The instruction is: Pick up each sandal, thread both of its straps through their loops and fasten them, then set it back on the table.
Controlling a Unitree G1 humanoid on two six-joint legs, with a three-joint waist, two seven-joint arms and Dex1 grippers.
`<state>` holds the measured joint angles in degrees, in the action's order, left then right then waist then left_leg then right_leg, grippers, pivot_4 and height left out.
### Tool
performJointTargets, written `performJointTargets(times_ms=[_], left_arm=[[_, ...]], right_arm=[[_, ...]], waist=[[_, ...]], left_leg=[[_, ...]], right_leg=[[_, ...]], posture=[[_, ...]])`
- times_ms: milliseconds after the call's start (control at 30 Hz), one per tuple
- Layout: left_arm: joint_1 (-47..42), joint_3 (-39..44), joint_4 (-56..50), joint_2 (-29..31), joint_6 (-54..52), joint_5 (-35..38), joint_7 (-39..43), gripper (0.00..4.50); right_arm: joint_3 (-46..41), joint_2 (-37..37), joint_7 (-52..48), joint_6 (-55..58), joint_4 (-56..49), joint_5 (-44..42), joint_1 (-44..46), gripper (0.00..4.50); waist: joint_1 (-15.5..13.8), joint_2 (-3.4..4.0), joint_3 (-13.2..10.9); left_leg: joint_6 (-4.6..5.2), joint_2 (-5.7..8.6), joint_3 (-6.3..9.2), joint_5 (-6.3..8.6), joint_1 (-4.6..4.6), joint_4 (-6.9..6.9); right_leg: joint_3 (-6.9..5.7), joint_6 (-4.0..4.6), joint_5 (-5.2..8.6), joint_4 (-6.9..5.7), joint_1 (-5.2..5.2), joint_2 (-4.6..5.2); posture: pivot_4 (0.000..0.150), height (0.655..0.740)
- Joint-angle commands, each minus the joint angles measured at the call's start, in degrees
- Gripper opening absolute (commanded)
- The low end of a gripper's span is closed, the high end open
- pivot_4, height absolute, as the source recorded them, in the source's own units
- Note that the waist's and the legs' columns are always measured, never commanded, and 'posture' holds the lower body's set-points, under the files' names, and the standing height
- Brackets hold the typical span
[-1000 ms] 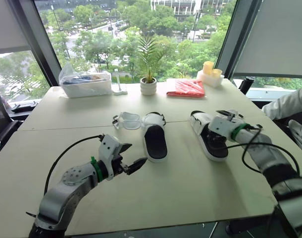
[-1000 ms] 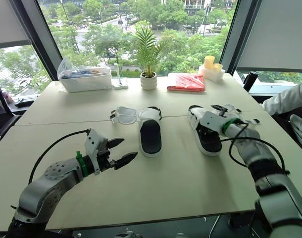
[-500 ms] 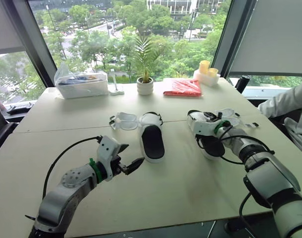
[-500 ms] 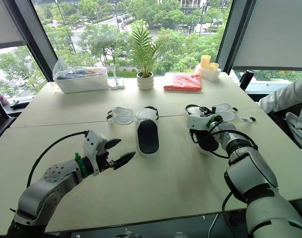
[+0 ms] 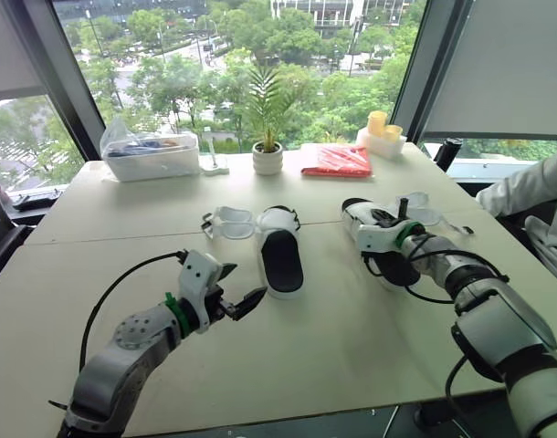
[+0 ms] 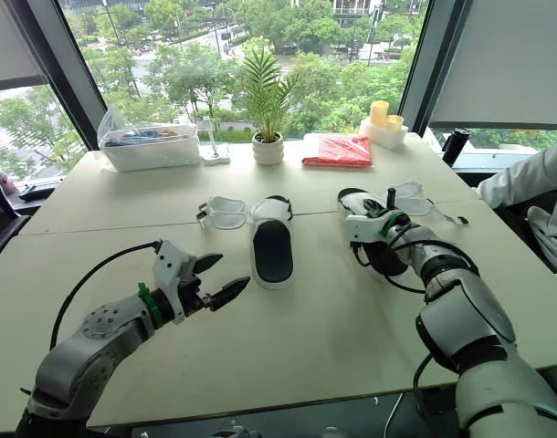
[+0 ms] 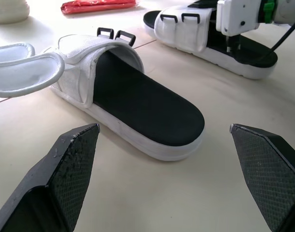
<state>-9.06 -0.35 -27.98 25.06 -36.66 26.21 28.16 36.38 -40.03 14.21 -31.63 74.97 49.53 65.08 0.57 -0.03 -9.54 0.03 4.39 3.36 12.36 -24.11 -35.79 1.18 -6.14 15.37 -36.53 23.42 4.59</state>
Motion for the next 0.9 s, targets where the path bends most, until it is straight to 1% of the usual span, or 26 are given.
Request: performJointTargets(times_ms=[33, 133, 200, 333, 400, 500, 700, 900], left_arm=[[-1.7, 0.8, 0.2, 0.6, 1.9, -0.2, 1.1, 4.50], [-2.5, 0.9, 1.6, 0.6, 1.9, 0.0, 1.7, 4.50], [-3.2, 0.6, 2.8, 0.6, 2.2, 0.0, 2.5, 4.50], [-5.9, -0.2, 5.8, 0.5, 3.6, -0.9, 4.0, 4.50], [-7.1, -0.3, 7.1, 0.3, 4.3, -1.2, 4.1, 4.50], [-7.9, 0.0, 7.7, -0.4, 4.5, -1.3, 3.7, 4.50], [-6.7, 0.0, 6.1, -0.4, 4.6, -2.2, 3.3, 4.50], [-5.8, 0.7, 4.5, -0.2, 4.2, -2.2, 2.2, 4.50]], right_arm=[[2.3, -11.1, 8.1, -18.2, -10.4, 5.0, 2.0, 0.03], [3.9, -18.8, 13.1, -30.5, -21.2, 10.4, -0.5, 0.03], [3.9, -22.3, 16.9, -36.1, -28.4, 14.1, -2.1, 0.03], [3.0, -25.9, 24.8, -44.0, -40.9, 21.7, -5.6, 0.03], [2.9, -26.3, 28.3, -45.1, -44.1, 25.3, -6.7, 0.03], [4.8, -25.4, 32.5, -44.6, -46.7, 31.4, -7.0, 0.03], [9.4, -20.2, 35.6, -45.4, -46.0, 37.5, -3.3, 0.03], [14.9, -15.2, 37.3, -43.3, -38.9, 41.5, 0.3, 0.03]], waist=[[-0.1, 0.13, -0.1], [0.3, 0.12, -0.1], [0.7, 0.11, -0.1], [0.6, 0.13, -0.1], [0.4, 0.12, -0.1], [0.2, 0.12, -0.1], [0.4, 0.11, -0.1], [0.3, 0.11, -0.1]], left_leg=[[0.00, 0.04, 0.00, 0.00, -0.07, -0.01], [-0.02, 0.00, -0.01, -0.01, -0.06, 0.06], [-0.09, -0.04, -0.05, -0.05, 0.01, 0.13], [-0.26, -0.10, -0.19, -0.17, 0.31, 0.22], [-0.34, -0.10, -0.15, -0.23, 0.36, 0.22], [-0.37, -0.09, -0.15, -0.26, 0.43, 0.17], [-0.37, -0.07, -0.14, -0.26, 0.46, 0.20], [-0.39, -0.08, -0.15, -0.28, 0.52, 0.27]], right_leg=[[0.00, 0.00, 0.00, -0.01, 0.06, 0.03], [0.01, -0.02, 0.02, -0.01, 0.09, -0.03], [0.06, -0.02, 0.02, -0.04, 0.11, -0.06], [0.22, 0.01, 0.05, -0.43, 0.09, -0.06], [0.22, 0.04, 0.07, -0.59, 0.11, -0.14], [0.22, 0.05, 0.07, -0.67, 0.03, -0.15], [0.22, 0.06, 0.07, -0.66, 0.01, -0.14], [0.23, 0.07, 0.08, -0.66, 0.00, -0.15]], posture=[[0.150, 0.7400], [0.150, 0.7400], [0.150, 0.7400], [0.150, 0.7400], [0.150, 0.7400], [0.150, 0.7400], [0.150, 0.7400], [0.150, 0.7400]])
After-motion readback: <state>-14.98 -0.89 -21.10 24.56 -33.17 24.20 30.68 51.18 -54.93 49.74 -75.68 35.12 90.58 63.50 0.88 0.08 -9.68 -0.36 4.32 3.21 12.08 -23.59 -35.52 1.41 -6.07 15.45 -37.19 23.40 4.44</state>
